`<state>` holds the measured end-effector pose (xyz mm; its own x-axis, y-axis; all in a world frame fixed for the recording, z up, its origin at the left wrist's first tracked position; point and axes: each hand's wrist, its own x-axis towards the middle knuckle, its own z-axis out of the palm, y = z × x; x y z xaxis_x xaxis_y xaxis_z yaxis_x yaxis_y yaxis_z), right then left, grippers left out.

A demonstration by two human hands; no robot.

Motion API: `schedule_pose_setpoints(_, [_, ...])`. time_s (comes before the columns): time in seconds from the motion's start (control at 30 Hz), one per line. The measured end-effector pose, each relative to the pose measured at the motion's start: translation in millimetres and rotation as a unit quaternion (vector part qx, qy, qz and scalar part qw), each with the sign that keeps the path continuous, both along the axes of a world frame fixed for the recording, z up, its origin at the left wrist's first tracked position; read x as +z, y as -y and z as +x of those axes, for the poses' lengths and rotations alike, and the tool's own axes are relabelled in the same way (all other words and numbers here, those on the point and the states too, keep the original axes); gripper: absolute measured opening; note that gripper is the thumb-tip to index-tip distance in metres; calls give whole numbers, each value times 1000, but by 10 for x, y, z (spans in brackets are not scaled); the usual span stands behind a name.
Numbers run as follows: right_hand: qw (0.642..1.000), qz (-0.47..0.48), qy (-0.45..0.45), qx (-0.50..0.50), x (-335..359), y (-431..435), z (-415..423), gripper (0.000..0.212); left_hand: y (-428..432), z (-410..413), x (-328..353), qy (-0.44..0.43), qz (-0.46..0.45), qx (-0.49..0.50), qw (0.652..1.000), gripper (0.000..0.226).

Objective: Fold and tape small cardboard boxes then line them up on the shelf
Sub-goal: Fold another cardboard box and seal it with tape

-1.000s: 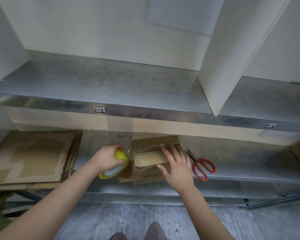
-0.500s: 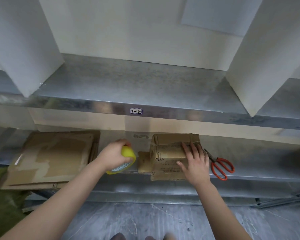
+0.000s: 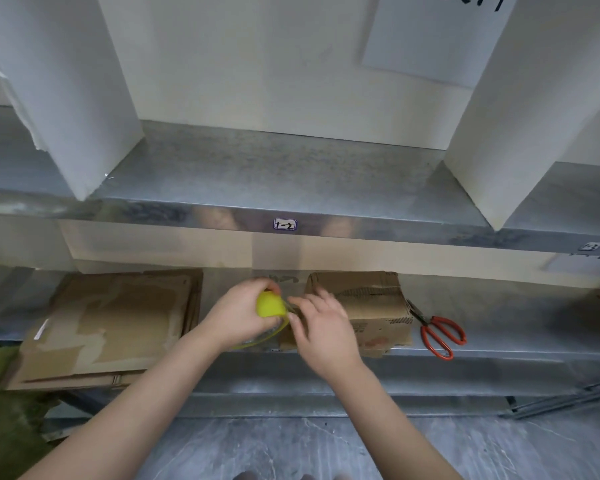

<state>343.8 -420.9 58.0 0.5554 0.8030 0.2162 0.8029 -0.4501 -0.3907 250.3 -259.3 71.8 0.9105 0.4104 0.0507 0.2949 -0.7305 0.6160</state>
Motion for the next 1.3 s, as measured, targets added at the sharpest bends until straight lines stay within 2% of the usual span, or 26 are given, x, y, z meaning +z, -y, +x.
schedule_pose_setpoints(0.13, [990,42,-130,-21,1,-160,-99,24,31,-62,35,14,15,5,1000,39])
schedule_pose_setpoints(0.27, [953,115,-276,-57,-59,-221,-168,16,14,-158,36,4,40,15,999,40])
schedule_pose_setpoints(0.5, [890,186,-409,-82,-149,-340,-297,11,-67,-301,41,-2,60,21,998,38])
schedule_pose_setpoints(0.7, [879,211,-415,-98,-166,-429,-334,12,-129,-315,42,-3,67,19,998,41])
schedule_pose_setpoints(0.93, [858,228,-448,-108,-219,-444,-305,2,-133,-334,-14,-8,86,-3,996,43])
schedule_pose_setpoints(1.07, [887,217,-393,-105,-282,-422,-282,8,-142,-349,-50,-4,69,-17,997,49])
schedule_pose_setpoints(1.2, [902,201,-361,-128,-340,-404,-213,15,-194,-414,-122,-41,25,-87,995,72])
schedule_pose_setpoints(1.3, [905,187,-358,-133,-381,-392,-198,17,-247,-495,-170,-44,-36,-49,997,78])
